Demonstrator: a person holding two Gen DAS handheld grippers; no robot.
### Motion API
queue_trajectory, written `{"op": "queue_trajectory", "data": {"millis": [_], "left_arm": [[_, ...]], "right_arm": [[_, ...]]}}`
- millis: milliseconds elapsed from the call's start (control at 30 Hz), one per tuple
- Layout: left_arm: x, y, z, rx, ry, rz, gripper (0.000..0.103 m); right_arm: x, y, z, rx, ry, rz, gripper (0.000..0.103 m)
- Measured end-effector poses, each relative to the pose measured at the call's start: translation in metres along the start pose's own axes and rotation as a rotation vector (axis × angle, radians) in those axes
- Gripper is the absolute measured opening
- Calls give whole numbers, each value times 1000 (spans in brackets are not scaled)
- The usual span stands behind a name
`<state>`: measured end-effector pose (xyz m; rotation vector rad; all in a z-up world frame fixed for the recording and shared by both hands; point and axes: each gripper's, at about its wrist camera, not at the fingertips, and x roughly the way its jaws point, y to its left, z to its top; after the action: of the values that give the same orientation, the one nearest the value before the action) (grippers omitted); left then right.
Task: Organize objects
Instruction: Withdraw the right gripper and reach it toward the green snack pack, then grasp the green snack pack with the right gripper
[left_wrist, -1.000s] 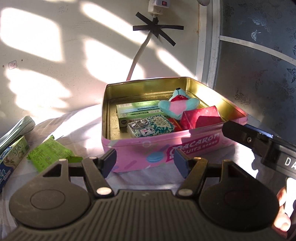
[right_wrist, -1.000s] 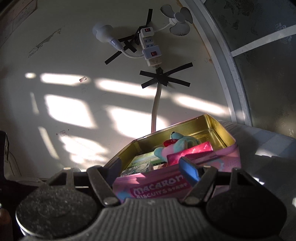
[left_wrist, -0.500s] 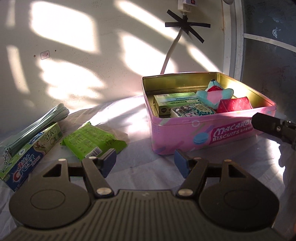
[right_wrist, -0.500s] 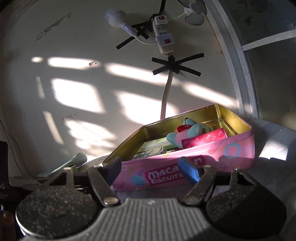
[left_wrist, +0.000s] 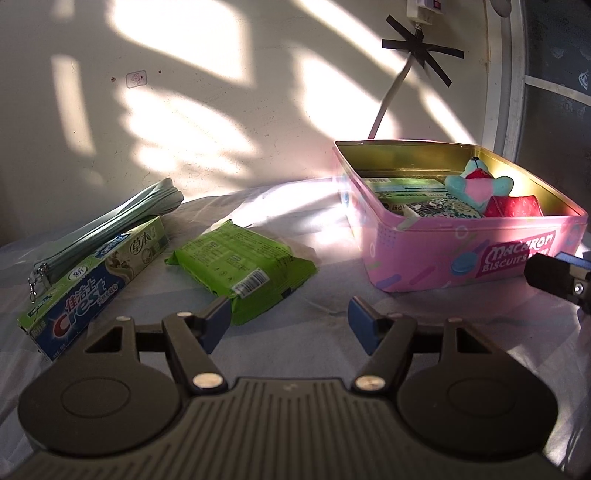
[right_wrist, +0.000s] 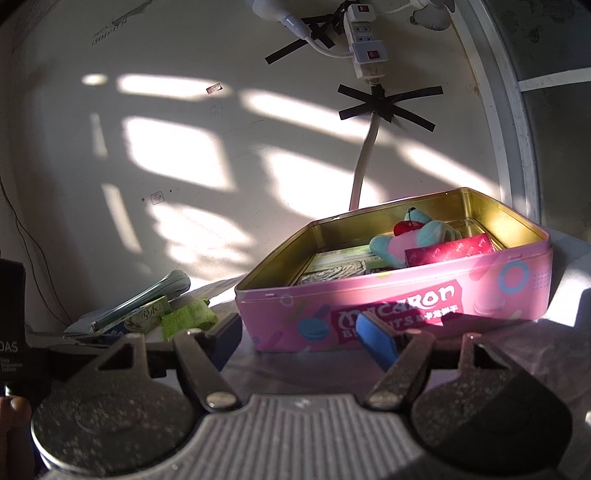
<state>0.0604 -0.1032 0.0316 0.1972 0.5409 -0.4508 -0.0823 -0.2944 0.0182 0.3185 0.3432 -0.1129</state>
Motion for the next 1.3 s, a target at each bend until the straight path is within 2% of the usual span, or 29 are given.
{"op": "queue_trajectory", "data": {"millis": [333,567,733,933,1133,1233,1300], "left_arm": [[10,44,-12,-59,26,52,72],[11,91,-12,-151,19,102,72],[8,122,-16,-267,2,125,72],[10,154,-24,-414,6,109,72],[13,154,-23,-412,12,101,72],[14,154,-23,-413,17,87,72],[14,154,-24,-409,17,81,72]], "right_arm": [[20,37,-9,-96,73,55,72],[46,79,-13,-211,139,140,72],[78,114,-10,-337,173,195,78],[141,147,-4,-474,234,178,86],[192,166,-5,-544,283,157,87],[213,162,-5,-520,317,122,89],[223,156,-4,-470,378,143,87]]}}
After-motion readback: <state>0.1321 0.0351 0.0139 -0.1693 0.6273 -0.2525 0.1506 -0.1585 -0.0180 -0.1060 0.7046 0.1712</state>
